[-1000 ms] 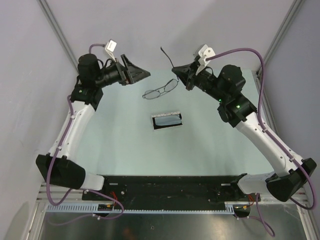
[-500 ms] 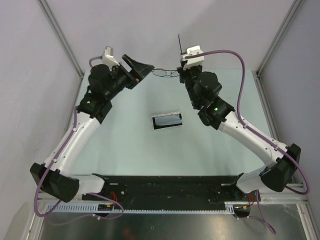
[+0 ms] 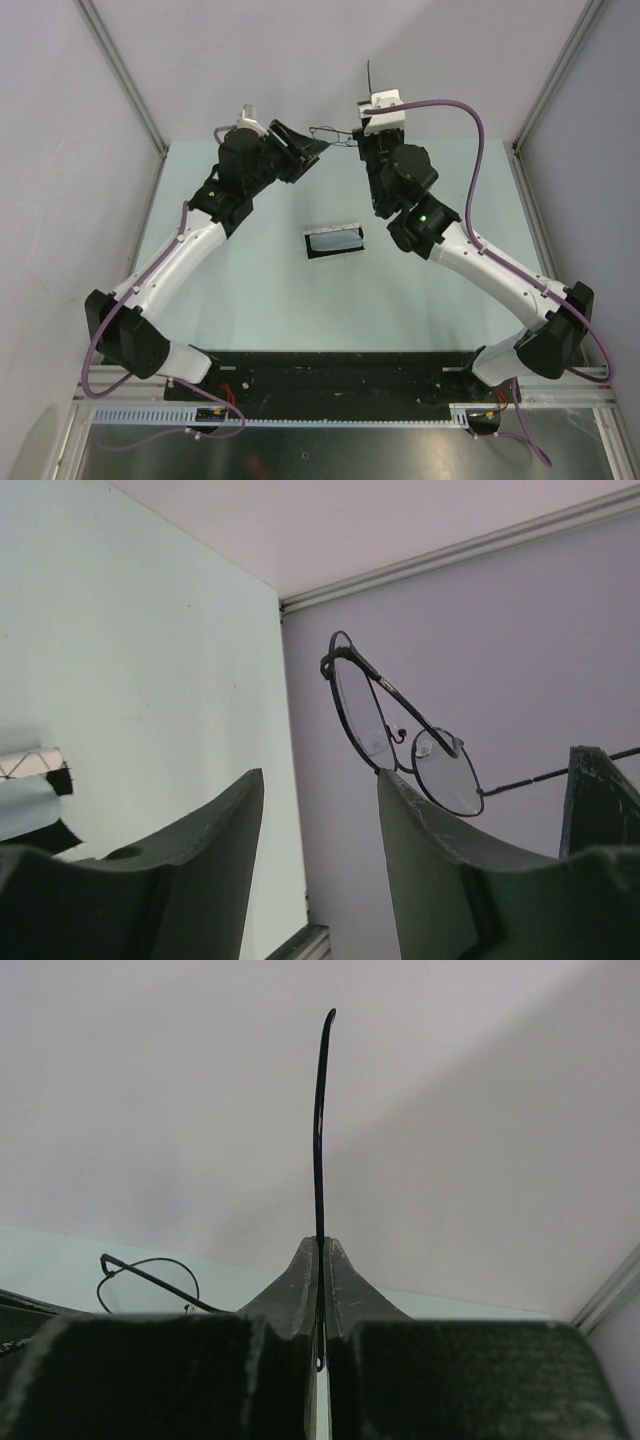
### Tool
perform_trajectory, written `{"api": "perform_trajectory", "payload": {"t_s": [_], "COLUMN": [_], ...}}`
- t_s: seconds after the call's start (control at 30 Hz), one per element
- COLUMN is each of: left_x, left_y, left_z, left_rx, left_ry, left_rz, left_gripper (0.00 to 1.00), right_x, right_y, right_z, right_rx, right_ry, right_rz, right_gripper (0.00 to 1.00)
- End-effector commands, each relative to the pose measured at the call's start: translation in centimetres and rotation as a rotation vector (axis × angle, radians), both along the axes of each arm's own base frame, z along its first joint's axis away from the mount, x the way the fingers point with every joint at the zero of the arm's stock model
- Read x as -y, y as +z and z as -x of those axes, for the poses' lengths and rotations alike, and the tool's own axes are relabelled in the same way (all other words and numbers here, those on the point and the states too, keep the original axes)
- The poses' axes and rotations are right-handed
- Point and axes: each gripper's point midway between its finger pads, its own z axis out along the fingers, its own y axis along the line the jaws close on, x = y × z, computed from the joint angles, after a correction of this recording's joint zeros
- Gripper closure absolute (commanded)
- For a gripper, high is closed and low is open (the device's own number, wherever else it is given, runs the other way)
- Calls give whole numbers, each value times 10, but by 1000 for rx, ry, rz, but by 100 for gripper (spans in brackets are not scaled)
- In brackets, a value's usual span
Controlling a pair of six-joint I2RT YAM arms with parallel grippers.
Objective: Organize the sunglasses
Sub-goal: Pass from the right arm to the left
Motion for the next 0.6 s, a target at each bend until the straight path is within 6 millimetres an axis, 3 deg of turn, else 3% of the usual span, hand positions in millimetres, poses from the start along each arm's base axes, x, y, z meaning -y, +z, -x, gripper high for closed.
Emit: {"api": "perform_trajectory", "payload": {"t_s": [0.0, 0.3, 0.57], "left_x": [10, 10, 18], "left_y": [34, 66, 57], "left_z": [-3, 2, 2], "left_rx": [43, 156, 131], "left_ry": [5, 19, -3], "left_rz": [93, 152, 196], "left_gripper": [45, 36, 48], "right_x": [9, -2, -6], "right_y": [32, 25, 25], "right_z": [4, 3, 5], "right_rx": [70, 46, 44], "right_ry": [-28, -25, -26], "right_rz": [-88, -94, -105], "right_gripper": [100, 100, 100]}}
